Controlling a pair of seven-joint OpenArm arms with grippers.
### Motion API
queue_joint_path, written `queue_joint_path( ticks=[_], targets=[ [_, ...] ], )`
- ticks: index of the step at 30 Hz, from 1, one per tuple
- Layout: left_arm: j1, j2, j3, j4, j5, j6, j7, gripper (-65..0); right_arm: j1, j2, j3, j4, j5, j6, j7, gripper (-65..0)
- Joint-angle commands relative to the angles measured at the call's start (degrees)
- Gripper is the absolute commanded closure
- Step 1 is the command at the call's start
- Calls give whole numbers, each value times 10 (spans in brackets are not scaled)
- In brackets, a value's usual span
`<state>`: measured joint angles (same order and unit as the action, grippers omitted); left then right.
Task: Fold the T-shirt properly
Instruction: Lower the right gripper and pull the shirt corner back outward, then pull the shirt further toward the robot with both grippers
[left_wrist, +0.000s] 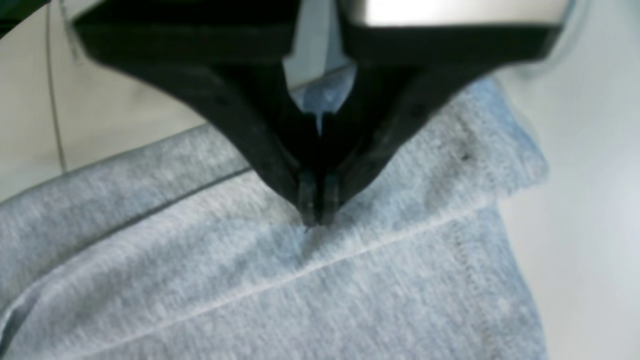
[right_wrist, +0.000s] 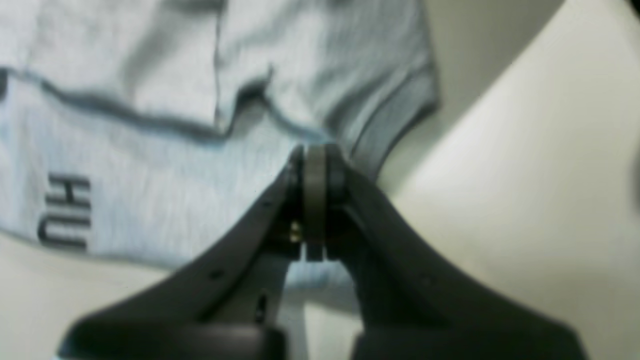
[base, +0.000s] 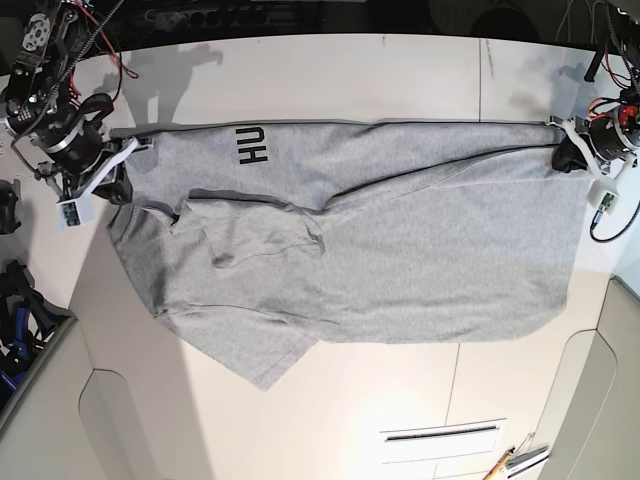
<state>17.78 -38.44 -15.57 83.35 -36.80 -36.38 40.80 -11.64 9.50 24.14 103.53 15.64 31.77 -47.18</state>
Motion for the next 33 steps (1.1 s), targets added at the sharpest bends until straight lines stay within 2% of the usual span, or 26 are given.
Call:
queue_joint_path(
  ticks=[1,4,9,14,18,33],
  targets=[
    [0,-14,-4,7,4,10,-1,0,-6,5,-3,11,5,2,11,0],
    [2,-14,-4,7,4,12,10,0,-32,5,-10,11,-21,-4,11,0],
    [4,-14,-4,7,2,12,32,0,-54,12,-10,11,-58,-50,4,0],
    [10,-14,-4,7,-27,12,61,0,-56,14,-10,11,-46,-50,-41,0],
    [26,-14,-4,7,-60,12,62,0,-71,14,-10,11,-23,-50,-40,0],
    [79,-14,-47,7,-59,10,76,0,-152,15,-9,20,-14,-50,-33,0]
  ],
)
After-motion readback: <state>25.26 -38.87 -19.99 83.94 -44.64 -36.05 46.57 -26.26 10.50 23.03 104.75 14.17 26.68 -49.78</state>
